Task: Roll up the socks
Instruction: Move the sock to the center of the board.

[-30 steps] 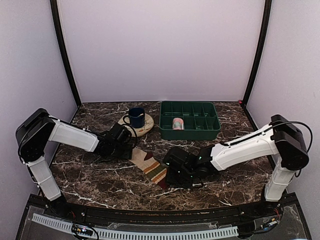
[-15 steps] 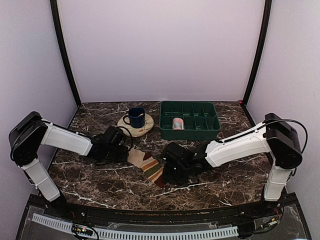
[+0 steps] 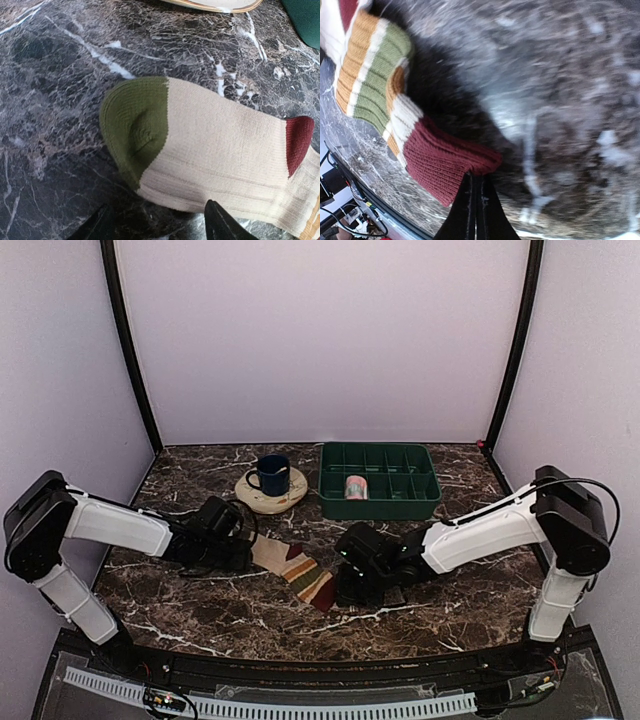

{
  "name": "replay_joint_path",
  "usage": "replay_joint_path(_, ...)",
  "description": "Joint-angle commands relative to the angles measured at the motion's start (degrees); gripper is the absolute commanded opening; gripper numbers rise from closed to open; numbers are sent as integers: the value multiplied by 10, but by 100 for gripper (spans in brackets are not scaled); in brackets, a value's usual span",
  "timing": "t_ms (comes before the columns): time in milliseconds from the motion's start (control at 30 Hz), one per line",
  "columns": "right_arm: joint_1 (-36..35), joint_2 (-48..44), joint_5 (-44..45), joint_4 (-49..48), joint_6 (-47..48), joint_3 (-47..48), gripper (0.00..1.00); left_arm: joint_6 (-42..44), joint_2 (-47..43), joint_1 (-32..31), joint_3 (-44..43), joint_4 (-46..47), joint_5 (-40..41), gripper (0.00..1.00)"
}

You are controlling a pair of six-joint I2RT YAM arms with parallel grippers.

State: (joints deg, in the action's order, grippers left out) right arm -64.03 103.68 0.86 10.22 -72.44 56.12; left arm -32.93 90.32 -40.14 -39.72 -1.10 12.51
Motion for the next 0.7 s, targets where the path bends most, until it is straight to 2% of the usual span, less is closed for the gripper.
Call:
replay_joint_path(0,22,-15,27,60,24,-35,0,-11,-46,-5,16,-46,-1,65)
replay_joint_path(367,108,-100,39,102,96,-92,0,1,-112,-5,11,-50,11,69)
replay_joint_path(500,114,-102,39,150,152,-42,0,7,-95,-5,5,-53,39,71)
replay_joint_path(667,72,-71,33,212,200,48,21,17,-56,-4,-10,-48,72,72)
